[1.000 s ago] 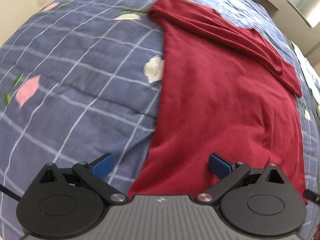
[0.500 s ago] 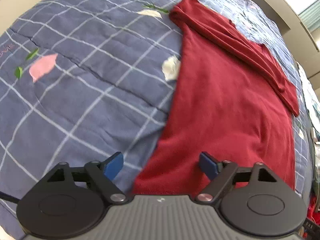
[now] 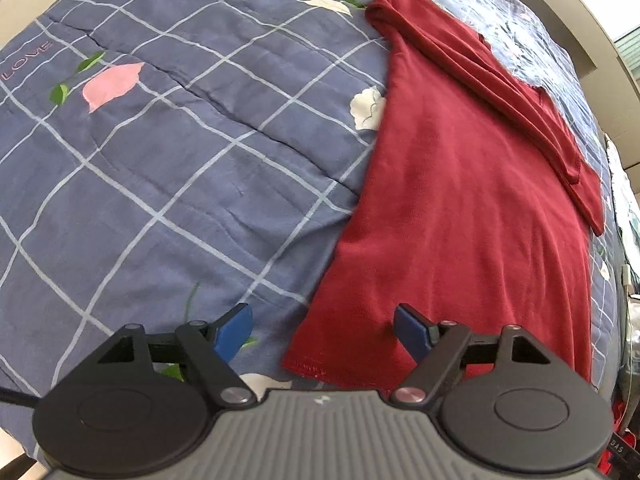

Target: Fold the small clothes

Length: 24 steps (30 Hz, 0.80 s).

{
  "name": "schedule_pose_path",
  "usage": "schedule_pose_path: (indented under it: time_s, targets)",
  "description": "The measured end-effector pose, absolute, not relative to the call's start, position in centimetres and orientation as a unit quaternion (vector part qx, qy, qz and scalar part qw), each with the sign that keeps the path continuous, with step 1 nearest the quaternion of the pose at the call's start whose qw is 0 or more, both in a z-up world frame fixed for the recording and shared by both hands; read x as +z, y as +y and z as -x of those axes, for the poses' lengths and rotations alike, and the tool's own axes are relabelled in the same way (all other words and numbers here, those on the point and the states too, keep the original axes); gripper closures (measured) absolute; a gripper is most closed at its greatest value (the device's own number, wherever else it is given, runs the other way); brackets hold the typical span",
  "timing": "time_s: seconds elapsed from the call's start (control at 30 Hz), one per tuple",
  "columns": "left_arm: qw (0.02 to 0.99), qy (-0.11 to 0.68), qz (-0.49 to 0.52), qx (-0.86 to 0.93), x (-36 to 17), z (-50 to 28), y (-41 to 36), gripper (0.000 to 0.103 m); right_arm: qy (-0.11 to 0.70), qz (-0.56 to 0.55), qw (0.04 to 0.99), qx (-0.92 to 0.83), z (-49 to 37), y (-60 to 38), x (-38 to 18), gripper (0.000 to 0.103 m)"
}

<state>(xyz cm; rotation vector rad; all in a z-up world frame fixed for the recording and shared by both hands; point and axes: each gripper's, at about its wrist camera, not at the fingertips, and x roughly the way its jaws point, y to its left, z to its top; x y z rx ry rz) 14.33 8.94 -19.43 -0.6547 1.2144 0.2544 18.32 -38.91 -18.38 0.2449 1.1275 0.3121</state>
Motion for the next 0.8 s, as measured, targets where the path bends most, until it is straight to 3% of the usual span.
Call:
schedule_pose_path:
  time_s: [0.07, 0.13, 0.23, 0.27, 0.6, 0.8]
  targets:
    - [0.762, 0.563, 0.296, 0.118, -19.5, -14.4, 8.8, 0.033, 0.529, -0.112, 0.828, 0.148, -18.2, -38.8, -18.3, 0.096]
    - [0.758, 0.568, 0.302, 0.108, -19.5, -14.7, 8.7, 0.065, 0.528, -0.109, 0.828, 0.151, -18.2, -38.7, -18.1, 0.096]
    - [0.762, 0.567, 0.299, 0.097, -18.9, -14.9, 8.2, 0.093, 0.526, -0.090, 0.831, 0.158, -18.2, -38.4, -17.5, 0.097]
    - [0.766, 0.566, 0.289, 0.096, -18.6, -15.0, 7.8, 0.097, 0.525, -0.083, 0.831, 0.161, -18.2, -38.3, -17.3, 0.097]
    - [0.789, 0.563, 0.231, 0.085, -14.0, -14.1, 6.5, 0.101, 0.532, -0.020, 0.824, 0.195, -17.8, -37.6, -15.2, 0.098]
    - [0.789, 0.579, 0.192, 0.075, -15.2, -14.6, 6.0, 0.100, 0.547, -0.044, 0.815, 0.185, -18.3, -37.8, -17.0, 0.097]
